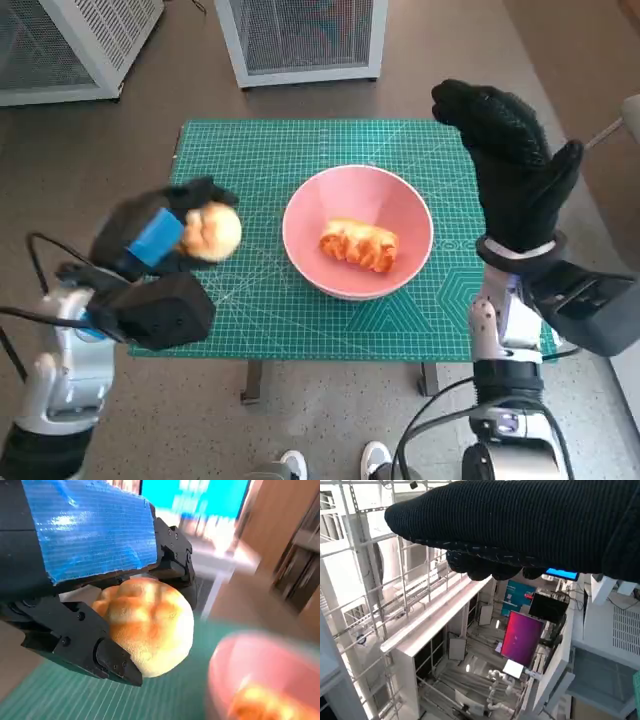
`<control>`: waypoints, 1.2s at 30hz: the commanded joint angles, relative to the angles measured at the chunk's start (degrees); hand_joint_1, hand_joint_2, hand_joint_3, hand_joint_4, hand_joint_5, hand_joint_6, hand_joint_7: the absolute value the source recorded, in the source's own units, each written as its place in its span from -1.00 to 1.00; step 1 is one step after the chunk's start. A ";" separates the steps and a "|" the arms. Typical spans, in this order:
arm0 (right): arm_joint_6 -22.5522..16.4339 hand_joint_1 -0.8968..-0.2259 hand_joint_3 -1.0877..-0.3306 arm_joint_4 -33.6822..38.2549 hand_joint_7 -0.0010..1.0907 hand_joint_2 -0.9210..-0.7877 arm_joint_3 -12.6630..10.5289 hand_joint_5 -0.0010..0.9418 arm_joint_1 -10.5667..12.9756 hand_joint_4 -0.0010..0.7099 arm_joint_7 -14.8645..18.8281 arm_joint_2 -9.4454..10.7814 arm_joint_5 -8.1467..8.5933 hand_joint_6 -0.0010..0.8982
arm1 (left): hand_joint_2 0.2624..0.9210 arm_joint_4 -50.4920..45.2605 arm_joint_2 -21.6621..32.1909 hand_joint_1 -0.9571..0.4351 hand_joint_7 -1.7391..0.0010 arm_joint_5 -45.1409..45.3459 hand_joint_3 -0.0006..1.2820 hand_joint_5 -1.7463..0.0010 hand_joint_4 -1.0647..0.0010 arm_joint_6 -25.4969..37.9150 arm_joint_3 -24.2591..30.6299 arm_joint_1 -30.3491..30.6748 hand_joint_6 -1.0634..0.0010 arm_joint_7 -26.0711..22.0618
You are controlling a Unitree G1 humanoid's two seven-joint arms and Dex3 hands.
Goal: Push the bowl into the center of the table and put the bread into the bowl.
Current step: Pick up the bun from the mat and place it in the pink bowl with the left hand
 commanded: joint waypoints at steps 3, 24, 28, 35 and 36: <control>0.20 0.22 0.55 0.86 -0.09 -1.00 0.11 -1.00 0.59 -0.19 0.11 0.20 -0.15 -0.80 | 0.93 -0.10 -0.98 0.38 -0.22 2.18 -1.00 -0.14 -0.63 -1.32 -3.31 -6.39 -0.33 -0.52; 0.21 0.18 0.56 -0.28 -0.07 -1.00 0.18 -0.99 1.89 -0.17 -0.49 0.37 -0.34 -0.79 | 0.97 20.34 -13.76 0.38 -0.28 2.18 -0.99 -0.19 -0.56 -8.21 -17.05 -24.82 -0.24 -3.77; 0.20 0.17 0.57 -0.91 -0.07 -1.00 0.27 -0.99 2.43 -0.17 -0.81 0.44 -0.56 -0.79 | 0.99 24.76 -15.67 0.38 -0.30 2.12 -0.98 -0.22 -0.51 -9.42 -18.02 -26.07 -0.21 -3.21; 0.09 0.21 0.58 -1.58 -0.07 -1.00 0.32 -0.99 3.20 -0.17 -1.29 0.35 -0.87 -0.79 | 1.00 29.77 -17.21 0.38 -0.52 2.22 -0.72 -0.45 -0.15 -9.62 -19.02 -25.71 0.15 -3.57; 0.06 0.21 0.59 -1.77 -0.07 -1.00 0.34 -0.99 3.34 -0.17 -1.41 0.34 -0.99 -0.79 | 1.00 30.22 -17.37 0.38 -0.61 2.11 -0.63 -0.51 -0.02 -8.76 -19.13 -25.64 0.27 -4.38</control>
